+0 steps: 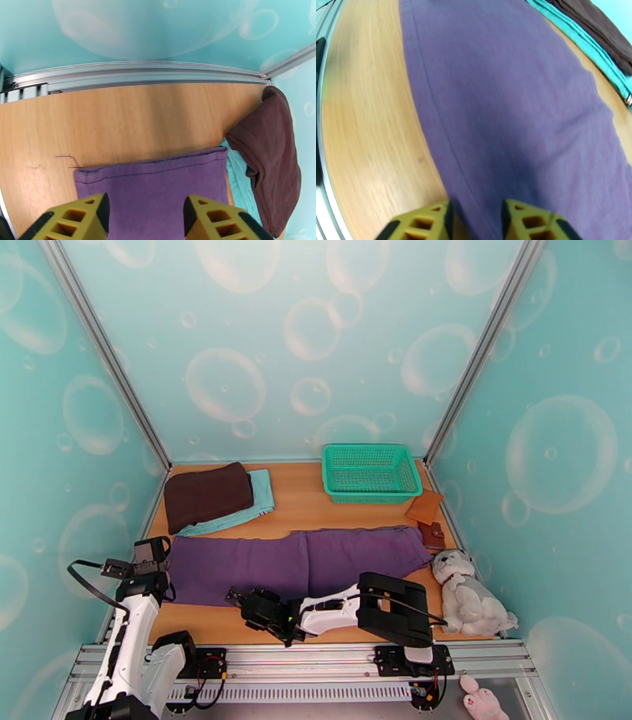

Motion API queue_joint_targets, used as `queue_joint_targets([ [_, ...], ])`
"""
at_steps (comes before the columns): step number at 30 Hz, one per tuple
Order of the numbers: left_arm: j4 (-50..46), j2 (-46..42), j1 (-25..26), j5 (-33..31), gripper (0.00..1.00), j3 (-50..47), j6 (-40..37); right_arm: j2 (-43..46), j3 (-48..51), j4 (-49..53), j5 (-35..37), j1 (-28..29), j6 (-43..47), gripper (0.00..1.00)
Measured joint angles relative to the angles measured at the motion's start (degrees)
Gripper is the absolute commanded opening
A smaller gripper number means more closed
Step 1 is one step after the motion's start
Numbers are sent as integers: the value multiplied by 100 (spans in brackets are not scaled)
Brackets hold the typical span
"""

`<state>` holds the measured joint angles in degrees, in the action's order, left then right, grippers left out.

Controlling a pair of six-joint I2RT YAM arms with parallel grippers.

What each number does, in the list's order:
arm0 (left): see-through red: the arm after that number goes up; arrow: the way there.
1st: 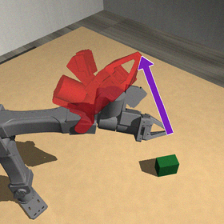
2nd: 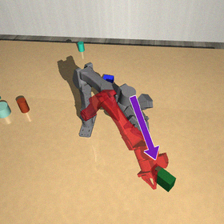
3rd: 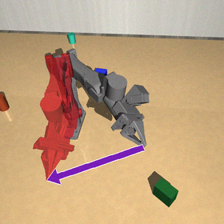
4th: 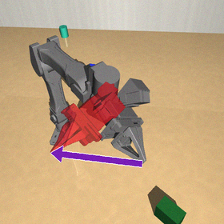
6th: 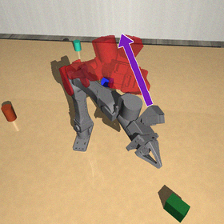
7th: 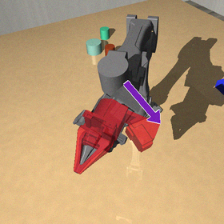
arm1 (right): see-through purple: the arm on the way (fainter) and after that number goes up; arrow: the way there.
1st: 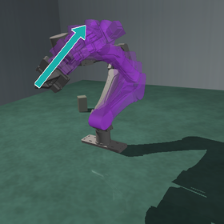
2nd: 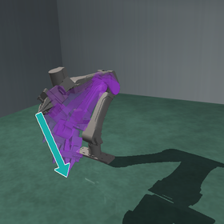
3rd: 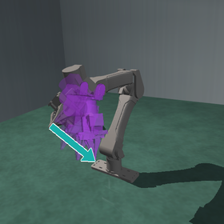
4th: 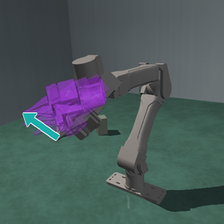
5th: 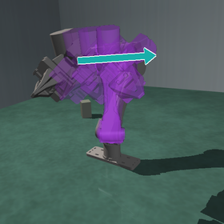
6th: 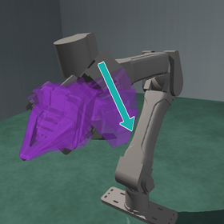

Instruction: Fold and stack the trousers

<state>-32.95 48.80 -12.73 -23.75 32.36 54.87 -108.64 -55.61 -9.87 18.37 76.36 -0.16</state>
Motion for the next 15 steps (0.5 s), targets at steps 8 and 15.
queue_joint_targets([
  [8, 872, 1674, 297, 177, 67, 240, -1126, 485, -181, -76, -1357, -1307, -535, 40],
  [15, 887, 2516, 223, 85, 74, 442, -1591, 1093, 476, -282, -2302, -2192, -734, 40],
])
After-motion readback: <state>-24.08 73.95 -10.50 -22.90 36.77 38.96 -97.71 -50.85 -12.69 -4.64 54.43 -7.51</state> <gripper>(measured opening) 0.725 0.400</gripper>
